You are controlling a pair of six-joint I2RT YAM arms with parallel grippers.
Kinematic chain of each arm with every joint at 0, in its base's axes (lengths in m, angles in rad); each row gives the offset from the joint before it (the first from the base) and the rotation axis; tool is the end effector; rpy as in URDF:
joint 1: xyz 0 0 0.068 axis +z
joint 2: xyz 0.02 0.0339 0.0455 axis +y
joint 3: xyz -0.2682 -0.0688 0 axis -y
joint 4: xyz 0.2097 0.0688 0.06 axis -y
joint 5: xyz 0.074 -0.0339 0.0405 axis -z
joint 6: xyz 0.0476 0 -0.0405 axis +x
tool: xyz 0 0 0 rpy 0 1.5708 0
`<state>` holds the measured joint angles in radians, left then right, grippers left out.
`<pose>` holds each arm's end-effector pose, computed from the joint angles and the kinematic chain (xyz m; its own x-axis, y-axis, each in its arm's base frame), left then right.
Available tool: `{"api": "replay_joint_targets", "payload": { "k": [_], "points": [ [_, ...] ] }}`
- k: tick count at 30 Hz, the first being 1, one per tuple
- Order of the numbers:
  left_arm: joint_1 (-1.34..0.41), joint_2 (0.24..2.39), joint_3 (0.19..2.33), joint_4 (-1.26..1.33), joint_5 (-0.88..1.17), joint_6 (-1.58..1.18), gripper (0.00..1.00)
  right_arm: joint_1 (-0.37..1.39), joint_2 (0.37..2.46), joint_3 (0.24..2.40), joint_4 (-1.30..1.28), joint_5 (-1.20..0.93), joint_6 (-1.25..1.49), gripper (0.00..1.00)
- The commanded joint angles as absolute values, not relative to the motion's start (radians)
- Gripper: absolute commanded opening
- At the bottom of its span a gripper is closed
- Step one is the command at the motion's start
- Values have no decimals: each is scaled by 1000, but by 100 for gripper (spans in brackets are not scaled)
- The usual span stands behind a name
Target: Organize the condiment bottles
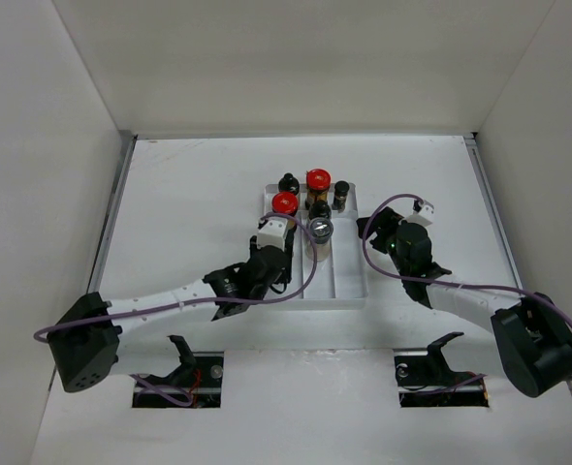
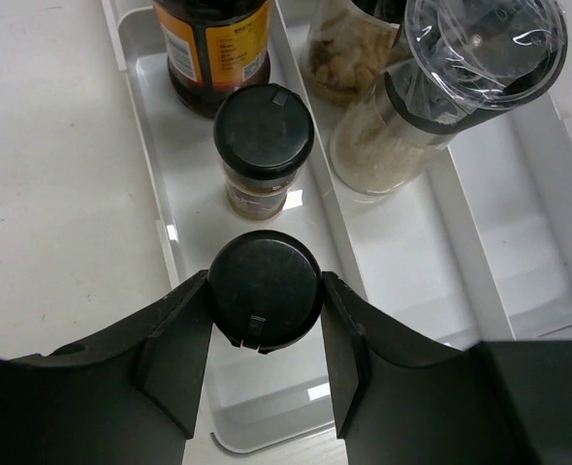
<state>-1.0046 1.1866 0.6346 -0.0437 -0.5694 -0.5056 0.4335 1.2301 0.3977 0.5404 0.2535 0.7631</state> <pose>0.1418 -0.1752 0.2393 -0.4916 0.0131 -0.8707 0.2666 0.9541 -0.1363 0.2146 0.0862 0.2170 -0.3192 0.5895 -0.7420 0.0442 0.7914 0.6097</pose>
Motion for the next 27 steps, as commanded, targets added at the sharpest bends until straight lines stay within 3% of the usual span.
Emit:
{"api": "replay_joint_targets", "payload": {
  "k": [1,12,15,22,24,27],
  "points": [
    [-1015,1199,629,31,-563,-502,33,441,1215,426,597,255,752,77],
    [-1030,1227,600,48,-565,-523,39,441,1210,426,597,256,752,77],
    [-1027,1223,591,58,-566,-523,49,441,1204,423,595,256,752,77],
    [-1016,1189,580,71,-575,-509,84,441,1204,425,595,256,752,78],
    [-1009,1172,581,71,-580,-499,100,441,1204,425,595,256,752,78],
    [-987,1122,584,69,-595,-471,100,441,1203,425,594,256,752,79]
  ]
}}
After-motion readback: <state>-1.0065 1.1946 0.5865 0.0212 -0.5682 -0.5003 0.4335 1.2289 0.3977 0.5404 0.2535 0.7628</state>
